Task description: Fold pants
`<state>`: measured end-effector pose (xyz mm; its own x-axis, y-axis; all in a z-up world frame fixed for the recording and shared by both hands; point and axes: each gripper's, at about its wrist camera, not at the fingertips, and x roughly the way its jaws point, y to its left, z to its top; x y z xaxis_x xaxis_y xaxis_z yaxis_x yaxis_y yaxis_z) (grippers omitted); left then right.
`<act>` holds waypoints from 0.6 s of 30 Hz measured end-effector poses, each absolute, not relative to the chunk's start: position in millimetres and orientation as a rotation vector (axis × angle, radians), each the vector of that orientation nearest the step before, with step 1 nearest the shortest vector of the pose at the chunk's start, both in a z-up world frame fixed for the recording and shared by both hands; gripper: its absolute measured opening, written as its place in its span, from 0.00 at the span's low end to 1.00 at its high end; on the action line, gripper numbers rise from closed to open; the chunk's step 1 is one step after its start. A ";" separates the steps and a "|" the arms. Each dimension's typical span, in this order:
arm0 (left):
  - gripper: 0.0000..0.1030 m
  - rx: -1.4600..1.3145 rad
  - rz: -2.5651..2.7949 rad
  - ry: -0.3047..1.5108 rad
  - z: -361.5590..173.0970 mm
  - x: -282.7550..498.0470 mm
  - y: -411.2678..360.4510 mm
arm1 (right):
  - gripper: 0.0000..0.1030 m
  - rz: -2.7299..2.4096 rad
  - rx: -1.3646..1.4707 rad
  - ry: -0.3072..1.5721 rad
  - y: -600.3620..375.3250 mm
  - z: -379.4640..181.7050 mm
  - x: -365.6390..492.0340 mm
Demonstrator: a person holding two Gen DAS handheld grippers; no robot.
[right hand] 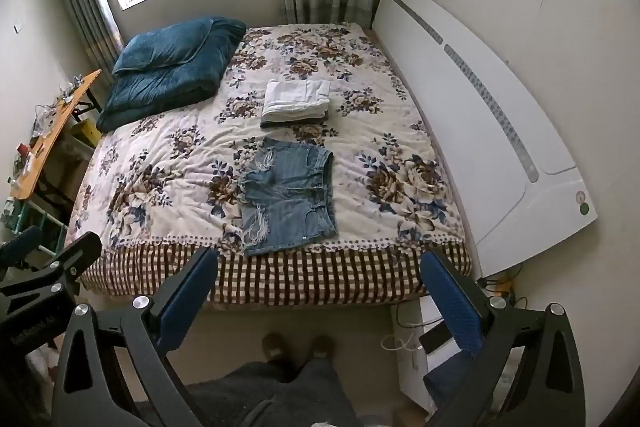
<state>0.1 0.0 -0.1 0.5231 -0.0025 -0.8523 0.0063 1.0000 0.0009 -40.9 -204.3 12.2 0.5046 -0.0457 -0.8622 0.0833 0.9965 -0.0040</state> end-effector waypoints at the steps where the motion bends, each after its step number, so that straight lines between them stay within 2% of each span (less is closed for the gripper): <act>1: 1.00 0.001 -0.004 1.035 -0.4 0.5 0.0 | 1.00 -0.075 0.043 1.038 -204.5 12.7 -40.8; 18: 1.00 -0.005 -0.008 1.007 3.6 -0.4 -4.7 | 1.00 -0.070 0.041 1.025 -203.1 22.7 -35.8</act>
